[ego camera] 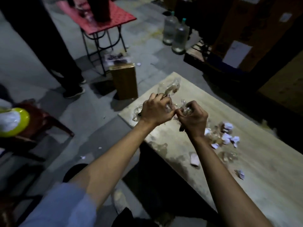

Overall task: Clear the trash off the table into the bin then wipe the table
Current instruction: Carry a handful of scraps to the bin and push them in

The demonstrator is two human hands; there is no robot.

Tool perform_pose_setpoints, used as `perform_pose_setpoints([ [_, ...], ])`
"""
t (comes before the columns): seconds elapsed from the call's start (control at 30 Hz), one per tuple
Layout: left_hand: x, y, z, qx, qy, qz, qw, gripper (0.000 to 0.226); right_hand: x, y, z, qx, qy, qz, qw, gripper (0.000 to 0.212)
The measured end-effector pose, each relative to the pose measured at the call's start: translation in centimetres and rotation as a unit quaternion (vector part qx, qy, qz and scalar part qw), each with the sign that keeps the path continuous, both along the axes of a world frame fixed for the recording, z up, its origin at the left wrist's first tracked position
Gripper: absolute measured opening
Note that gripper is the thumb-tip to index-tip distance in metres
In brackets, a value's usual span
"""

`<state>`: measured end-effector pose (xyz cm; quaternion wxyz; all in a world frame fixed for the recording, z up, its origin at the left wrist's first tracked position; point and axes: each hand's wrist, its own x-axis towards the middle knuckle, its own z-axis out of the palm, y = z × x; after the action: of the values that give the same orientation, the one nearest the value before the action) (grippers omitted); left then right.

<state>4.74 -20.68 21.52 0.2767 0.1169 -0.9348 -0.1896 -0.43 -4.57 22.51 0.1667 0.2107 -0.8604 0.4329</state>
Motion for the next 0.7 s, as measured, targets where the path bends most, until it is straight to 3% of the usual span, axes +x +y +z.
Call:
perform_pose_setpoints([
  [0.13, 7.1, -7.6, -1.5, 0.000, -0.024, 0.071, 0.997, 0.018, 4.9, -8.7, -1.1, -0.013, 0.000, 0.085, 0.996, 0.028],
  [0.37, 23.1, -21.0, -9.3, 0.032, -0.094, 0.165, 0.981, 0.036, 18.3, -23.8, -7.1, 0.019, -0.064, 0.219, 0.973, 0.043],
  [0.57, 34.3, -27.5, -18.9, 0.100, -0.164, 0.228, 0.955, 0.034, 28.3, -32.4, -17.1, 0.046, -0.179, 0.279, 0.942, 0.041],
  [0.67, 38.4, -29.1, -24.9, 0.117, -0.155, 0.264, 0.945, 0.027, 31.6, -35.2, -23.7, 0.084, -0.227, 0.296, 0.924, 0.040],
  [0.7, 39.5, -29.4, -27.0, 0.124, -0.147, 0.275, 0.942, 0.035, 32.7, -36.0, -25.9, 0.095, -0.235, 0.303, 0.919, 0.040],
])
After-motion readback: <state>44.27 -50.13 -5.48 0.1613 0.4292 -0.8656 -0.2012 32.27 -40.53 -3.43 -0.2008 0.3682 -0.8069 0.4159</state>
